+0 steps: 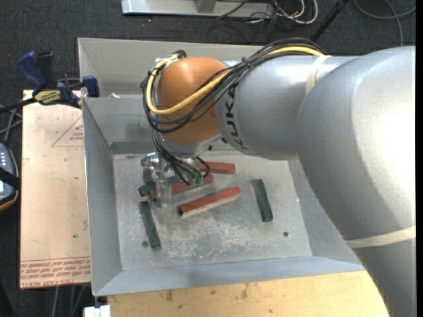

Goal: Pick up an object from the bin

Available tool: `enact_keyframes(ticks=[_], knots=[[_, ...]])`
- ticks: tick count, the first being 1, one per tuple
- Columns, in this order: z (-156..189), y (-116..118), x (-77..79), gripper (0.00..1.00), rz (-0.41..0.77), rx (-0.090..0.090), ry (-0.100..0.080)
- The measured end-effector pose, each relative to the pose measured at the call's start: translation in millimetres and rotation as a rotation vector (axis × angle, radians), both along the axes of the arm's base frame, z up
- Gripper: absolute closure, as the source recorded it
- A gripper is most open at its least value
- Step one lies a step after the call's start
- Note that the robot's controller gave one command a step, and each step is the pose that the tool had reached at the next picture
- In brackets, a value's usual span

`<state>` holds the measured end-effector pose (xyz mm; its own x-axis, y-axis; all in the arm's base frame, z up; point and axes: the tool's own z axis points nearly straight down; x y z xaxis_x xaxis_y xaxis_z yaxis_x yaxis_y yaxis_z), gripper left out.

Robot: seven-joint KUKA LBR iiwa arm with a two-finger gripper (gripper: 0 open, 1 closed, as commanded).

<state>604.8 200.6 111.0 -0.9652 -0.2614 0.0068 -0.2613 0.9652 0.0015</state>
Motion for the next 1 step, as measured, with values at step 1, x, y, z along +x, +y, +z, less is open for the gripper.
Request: enact_keyframes(ticks=[1], knots=[[51.2,23.5,8.1,1.00,-0.013,0.003,-0.009]])
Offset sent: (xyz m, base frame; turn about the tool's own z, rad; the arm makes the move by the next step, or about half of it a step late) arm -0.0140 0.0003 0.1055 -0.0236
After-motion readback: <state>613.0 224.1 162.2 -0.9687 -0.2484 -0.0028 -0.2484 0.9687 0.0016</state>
